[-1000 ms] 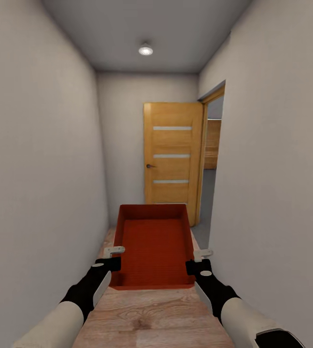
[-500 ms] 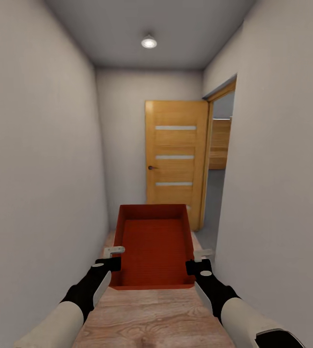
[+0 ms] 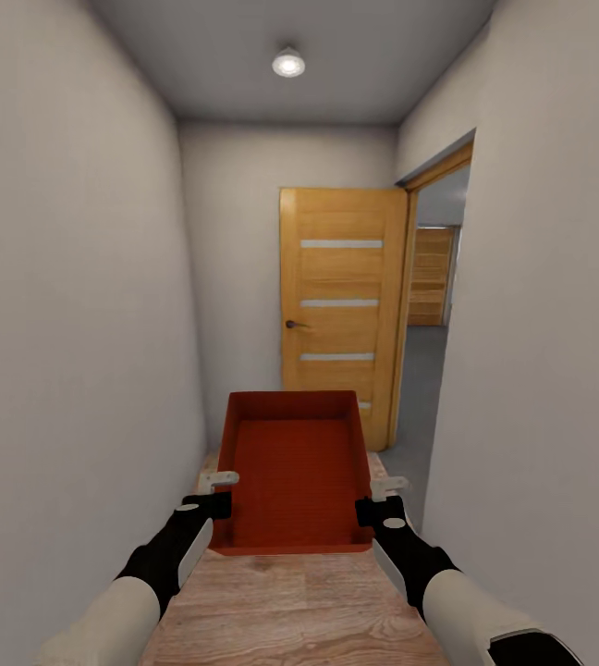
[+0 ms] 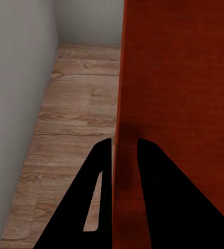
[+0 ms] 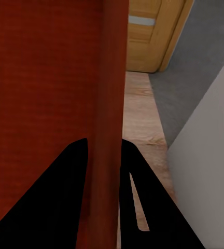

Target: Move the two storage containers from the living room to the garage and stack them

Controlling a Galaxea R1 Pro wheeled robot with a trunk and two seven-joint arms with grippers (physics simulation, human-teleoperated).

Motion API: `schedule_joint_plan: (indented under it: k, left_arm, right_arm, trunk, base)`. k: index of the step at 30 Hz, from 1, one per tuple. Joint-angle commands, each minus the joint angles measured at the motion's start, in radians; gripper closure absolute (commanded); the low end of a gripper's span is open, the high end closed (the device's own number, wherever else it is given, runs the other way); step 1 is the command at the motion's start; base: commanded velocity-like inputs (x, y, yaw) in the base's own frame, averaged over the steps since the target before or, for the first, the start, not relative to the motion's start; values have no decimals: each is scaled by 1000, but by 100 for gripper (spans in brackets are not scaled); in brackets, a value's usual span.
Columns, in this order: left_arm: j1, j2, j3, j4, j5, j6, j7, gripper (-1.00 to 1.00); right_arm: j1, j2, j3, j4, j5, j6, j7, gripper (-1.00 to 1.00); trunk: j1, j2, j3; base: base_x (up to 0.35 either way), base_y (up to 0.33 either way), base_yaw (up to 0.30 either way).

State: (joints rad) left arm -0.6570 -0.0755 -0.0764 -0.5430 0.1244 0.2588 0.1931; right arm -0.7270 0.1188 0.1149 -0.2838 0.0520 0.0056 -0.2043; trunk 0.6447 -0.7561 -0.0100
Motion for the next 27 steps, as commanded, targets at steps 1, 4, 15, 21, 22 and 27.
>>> schedule_joint_plan:
  k: [1, 4, 15, 21, 22, 27]
  left_arm:
    - [-1, 3, 21, -5, -19, -19, 16, 100]
    - [-1, 3, 21, -5, -19, -19, 16, 100]
    - [-1, 3, 21, -6, -19, -19, 16, 100]
    - [-1, 3, 21, -6, -19, -19, 16, 100]
    - [-1, 3, 21, -6, -19, -19, 16, 100]
    - [-1, 3, 21, -6, -19, -19, 16, 100]
  right_arm:
    - [0, -10, -4, 3, 0, 0, -7, 100]
    - [0, -10, -4, 3, 0, 0, -7, 100]
    - [0, -10, -4, 3, 0, -1, -7, 100]
    - [0, -10, -4, 3, 0, -1, -7, 100]
    - [0, -10, -4, 3, 0, -1, -7, 100]
    - [0, -10, -4, 3, 0, -1, -7, 100]
  trunk:
    - [1, -1, -1]
    - [1, -1, -1]
    - [1, -1, -1]
    - [1, -1, -1]
    - [1, -1, -1]
    - [1, -1, -1]
  base:
    - [325, 1, 0]
    - [325, 0, 0]
    - [325, 0, 0]
    - [325, 0, 0]
    - [325, 0, 0]
    - [325, 0, 0]
